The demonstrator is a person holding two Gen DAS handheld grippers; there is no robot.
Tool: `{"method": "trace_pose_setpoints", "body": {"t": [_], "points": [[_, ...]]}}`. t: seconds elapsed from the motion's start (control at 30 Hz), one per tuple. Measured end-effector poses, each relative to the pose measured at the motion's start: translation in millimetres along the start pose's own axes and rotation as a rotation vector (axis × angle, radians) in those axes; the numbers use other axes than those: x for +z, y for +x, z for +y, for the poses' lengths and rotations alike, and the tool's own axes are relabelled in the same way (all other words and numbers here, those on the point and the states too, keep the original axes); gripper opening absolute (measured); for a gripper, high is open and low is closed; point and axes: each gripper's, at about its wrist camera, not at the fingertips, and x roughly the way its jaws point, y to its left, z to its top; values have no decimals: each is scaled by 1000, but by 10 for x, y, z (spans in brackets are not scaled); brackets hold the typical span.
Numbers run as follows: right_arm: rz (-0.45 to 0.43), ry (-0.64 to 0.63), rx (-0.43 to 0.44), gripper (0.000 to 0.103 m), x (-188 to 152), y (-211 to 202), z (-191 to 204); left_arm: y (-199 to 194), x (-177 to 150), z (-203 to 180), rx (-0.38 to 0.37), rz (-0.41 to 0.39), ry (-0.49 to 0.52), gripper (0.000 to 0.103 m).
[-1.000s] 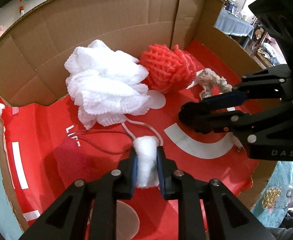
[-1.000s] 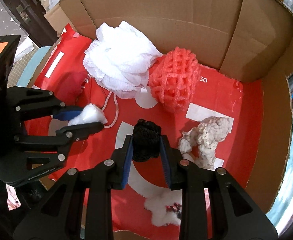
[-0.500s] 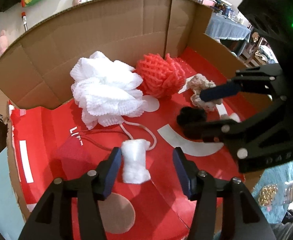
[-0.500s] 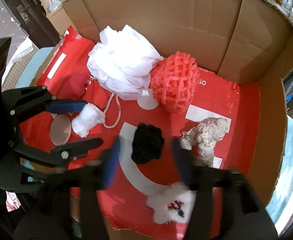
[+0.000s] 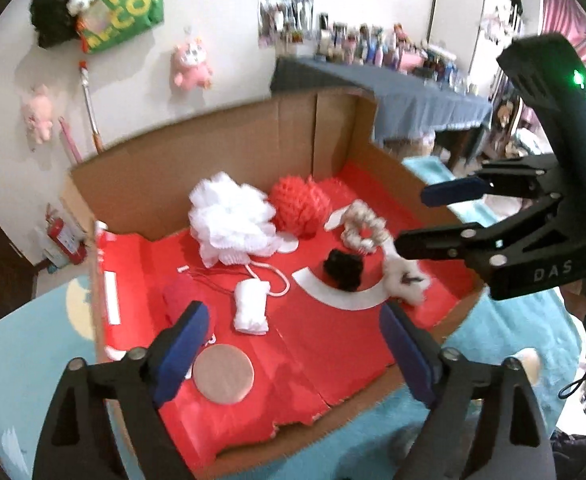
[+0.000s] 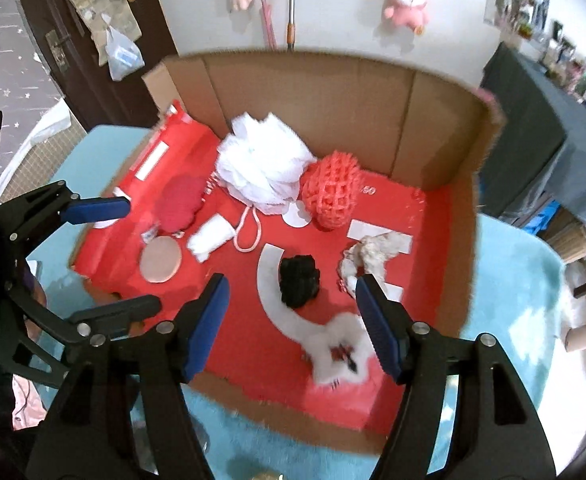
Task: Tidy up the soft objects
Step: 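Withdraw both tools from the box back toward the table objects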
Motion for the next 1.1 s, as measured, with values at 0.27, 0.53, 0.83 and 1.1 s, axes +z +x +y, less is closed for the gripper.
{"method": "trace_pose_setpoints", "body": {"t": [0.27, 0.53, 0.83, 1.1], "points": [[-180, 18, -14, 76, -339, -832, 147, -779, -229, -252, 6, -176, -17, 98], [-362, 12, -70, 79, -1009, -1517, 382, -1350, -644, -534, 52, -327, -36, 102], [-504, -13, -140, 83, -1902, -1861, 761, -1654, -1260, -807, 110, -431, -98, 103], [-572, 55, -238, 87, -2544, -1677, 956, -1567, -1797, -968, 168, -451, -154, 103]]}}
